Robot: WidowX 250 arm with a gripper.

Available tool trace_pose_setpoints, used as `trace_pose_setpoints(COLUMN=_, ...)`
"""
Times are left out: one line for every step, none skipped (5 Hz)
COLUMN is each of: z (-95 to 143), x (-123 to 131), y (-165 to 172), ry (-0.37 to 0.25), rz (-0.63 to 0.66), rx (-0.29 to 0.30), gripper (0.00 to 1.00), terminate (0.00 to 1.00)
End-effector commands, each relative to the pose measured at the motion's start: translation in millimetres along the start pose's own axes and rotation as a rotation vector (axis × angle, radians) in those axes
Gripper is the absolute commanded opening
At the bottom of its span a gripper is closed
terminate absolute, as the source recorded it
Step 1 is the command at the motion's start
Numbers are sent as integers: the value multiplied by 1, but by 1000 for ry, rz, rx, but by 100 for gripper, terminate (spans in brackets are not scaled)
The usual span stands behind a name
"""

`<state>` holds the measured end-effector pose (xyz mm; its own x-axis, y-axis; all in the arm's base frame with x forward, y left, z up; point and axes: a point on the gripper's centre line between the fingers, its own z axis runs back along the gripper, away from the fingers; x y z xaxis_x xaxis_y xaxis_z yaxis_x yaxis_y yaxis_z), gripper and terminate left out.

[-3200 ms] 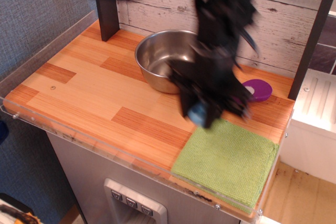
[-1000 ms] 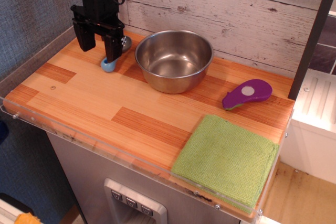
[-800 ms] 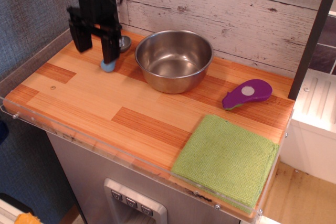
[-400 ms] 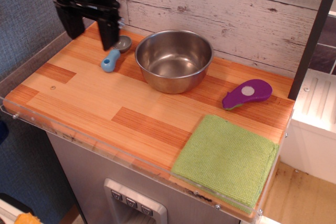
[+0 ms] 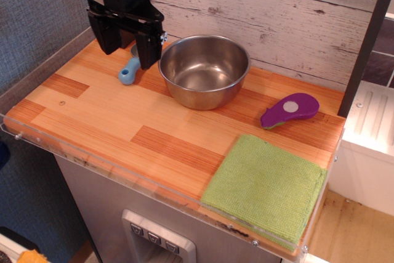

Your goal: Put scooper into pot. scooper placed left of pot.

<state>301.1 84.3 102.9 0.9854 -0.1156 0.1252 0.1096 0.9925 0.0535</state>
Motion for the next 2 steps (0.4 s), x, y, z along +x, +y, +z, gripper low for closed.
trace_pose_setpoints(z=7, x=-1, y=6, ry=-9, rz=-27, rx=50, gripper=100, terminate=0)
trace_pose_setpoints(z=7, x=-1, y=6, ry=-9, rz=-27, rx=50, gripper=100, terminate=100)
